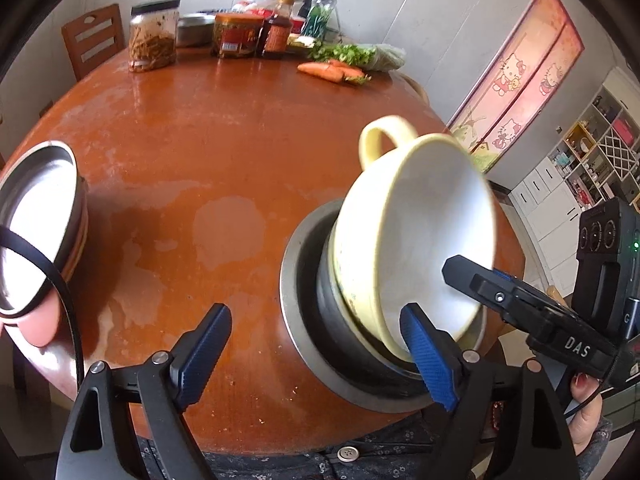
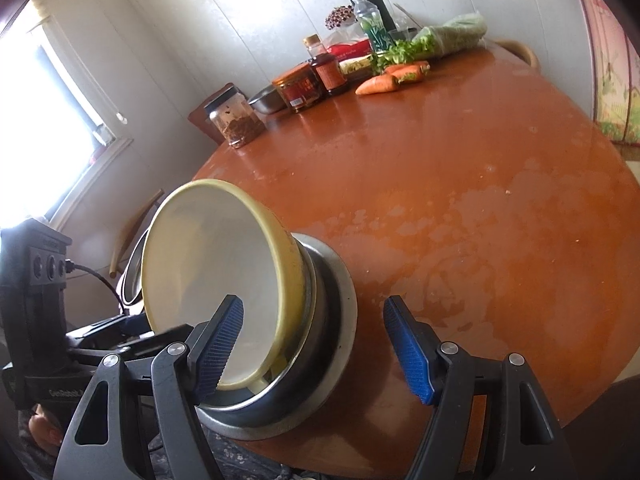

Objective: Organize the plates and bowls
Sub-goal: 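Grasp the basin rim with the left tool and lift the nested bowls, then carry the nested basin and bowls with the left tool toward the orange plates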

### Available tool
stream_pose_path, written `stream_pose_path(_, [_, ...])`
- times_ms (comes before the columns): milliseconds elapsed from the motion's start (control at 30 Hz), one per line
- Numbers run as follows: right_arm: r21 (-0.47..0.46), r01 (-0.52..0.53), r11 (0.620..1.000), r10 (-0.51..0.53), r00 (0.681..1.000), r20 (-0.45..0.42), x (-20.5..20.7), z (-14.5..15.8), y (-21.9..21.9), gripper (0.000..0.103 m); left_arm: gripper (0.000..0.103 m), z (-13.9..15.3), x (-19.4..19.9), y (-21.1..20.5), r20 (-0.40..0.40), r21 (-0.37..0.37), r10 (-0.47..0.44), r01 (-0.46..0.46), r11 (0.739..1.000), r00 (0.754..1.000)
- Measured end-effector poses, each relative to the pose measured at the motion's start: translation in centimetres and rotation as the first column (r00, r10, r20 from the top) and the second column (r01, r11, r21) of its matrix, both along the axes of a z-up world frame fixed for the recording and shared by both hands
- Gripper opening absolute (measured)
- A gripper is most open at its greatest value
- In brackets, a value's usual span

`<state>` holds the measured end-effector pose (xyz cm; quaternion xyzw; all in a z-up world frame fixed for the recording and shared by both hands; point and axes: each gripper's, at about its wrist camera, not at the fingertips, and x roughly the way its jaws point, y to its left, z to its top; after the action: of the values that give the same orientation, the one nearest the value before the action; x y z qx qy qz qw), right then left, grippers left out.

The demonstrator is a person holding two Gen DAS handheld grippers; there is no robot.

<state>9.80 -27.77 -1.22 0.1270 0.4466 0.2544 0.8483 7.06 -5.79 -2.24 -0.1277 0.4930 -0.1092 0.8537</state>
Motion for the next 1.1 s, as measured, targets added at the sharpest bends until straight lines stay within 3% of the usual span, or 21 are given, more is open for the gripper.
stream_pose_path(467, [0.022, -0.034, 0.999, 0.035, 0.998, -0.043, 0.6, -1.7, 0.5, 0.074, 0.085, -2.0, 1.1, -0.8, -0.065, -0.07, -0.044, 0.04, 0.997, 0.997])
stream_pose_path(600, [0.041, -0.041, 0.998, 0.043, 0.998, -0.05, 0.6, -2.0, 0.4, 0.073, 0.081, -2.0, 1.1, -1.4, -0.056, -0.063, -0.06, 0.056, 0.996, 0.997])
stream_pose_path(800, [0.056, -0.074, 0.996, 0.075, 0.997, -0.023, 0.3, -1.7, 0.8, 0.057, 0.063, -1.5, 0.9, -2.1, -0.025, -0.054, -0.086, 0.085, 0.995, 0.996])
stream_pose_path(1100, [-0.011, -0.057, 0.998, 0.057, 0.998, 0.016, -0.1, -1.5, 1.6, 0.054, 0.059, -1.5, 0.8, -1.8, -0.007, -0.035, -0.076, 0.076, 0.997, 0.997])
